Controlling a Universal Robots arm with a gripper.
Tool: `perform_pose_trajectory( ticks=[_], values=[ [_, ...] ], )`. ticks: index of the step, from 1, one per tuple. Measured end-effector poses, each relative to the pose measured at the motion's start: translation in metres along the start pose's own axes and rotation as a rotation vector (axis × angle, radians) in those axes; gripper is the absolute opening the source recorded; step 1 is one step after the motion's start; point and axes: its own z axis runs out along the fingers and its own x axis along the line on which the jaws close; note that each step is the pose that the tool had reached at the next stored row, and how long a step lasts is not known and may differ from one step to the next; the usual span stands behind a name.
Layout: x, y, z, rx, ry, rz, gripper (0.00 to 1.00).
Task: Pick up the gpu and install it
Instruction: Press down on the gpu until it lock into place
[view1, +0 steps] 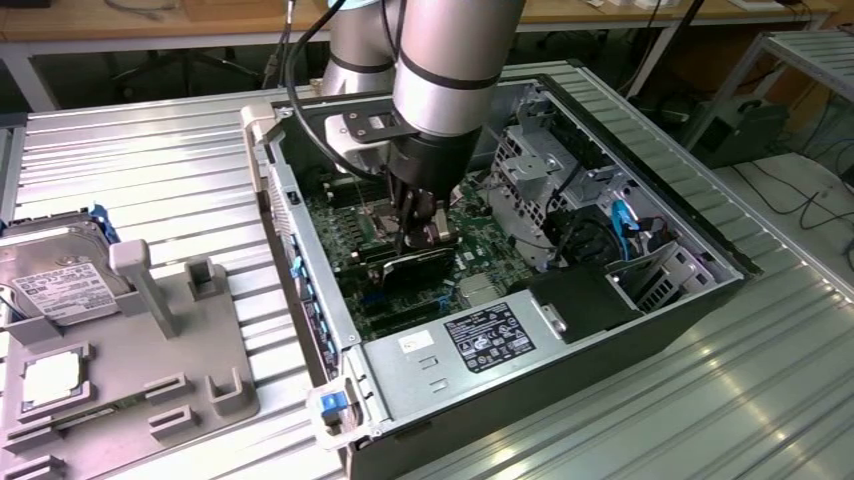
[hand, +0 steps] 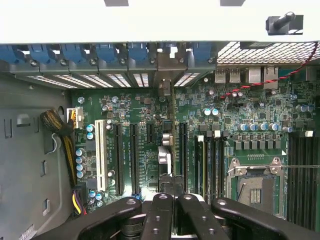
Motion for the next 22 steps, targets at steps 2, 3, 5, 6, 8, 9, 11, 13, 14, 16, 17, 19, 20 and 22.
perform_pose_trajectory(
  ticks=[2,3,5,6,8,9,11,13,14,16,17,19,20,22],
  values=[
    [0.0,0.0,0.0,0.0,0.0,0.0,0.11],
    [0.0,0.0,0.0,0.0,0.0,0.0,0.11],
    [0.0,0.0,0.0,0.0,0.0,0.0,0.11],
    [0.0,0.0,0.0,0.0,0.0,0.0,0.11],
    [0.0,0.0021,-0.0001,0.0,0.0001,0.0,0.11],
    [0.0,0.0058,0.0,0.0,0.0,0.0,0.11],
    [0.0,0.0109,0.0001,-0.0002,0.0001,-0.003,0.11],
    [0.0,0.0133,0.0002,-0.0067,0.0001,-0.005,0.11],
    [0.0,0.0135,0.0001,-0.0168,0.0005,-0.005,0.11],
    [0.0,0.0135,0.0001,-0.0512,0.0009,-0.005,0.11],
    [0.0,0.0135,0.0001,-0.0671,0.0012,-0.005,0.11],
    [0.0,0.0135,0.0002,-0.121,0.002,-0.006,0.11],
    [0.0,0.0135,0.0001,-0.1689,0.0033,-0.005,0.11],
    [0.0,0.0135,0.0001,-0.2075,0.004,-0.004,0.11]
  ],
)
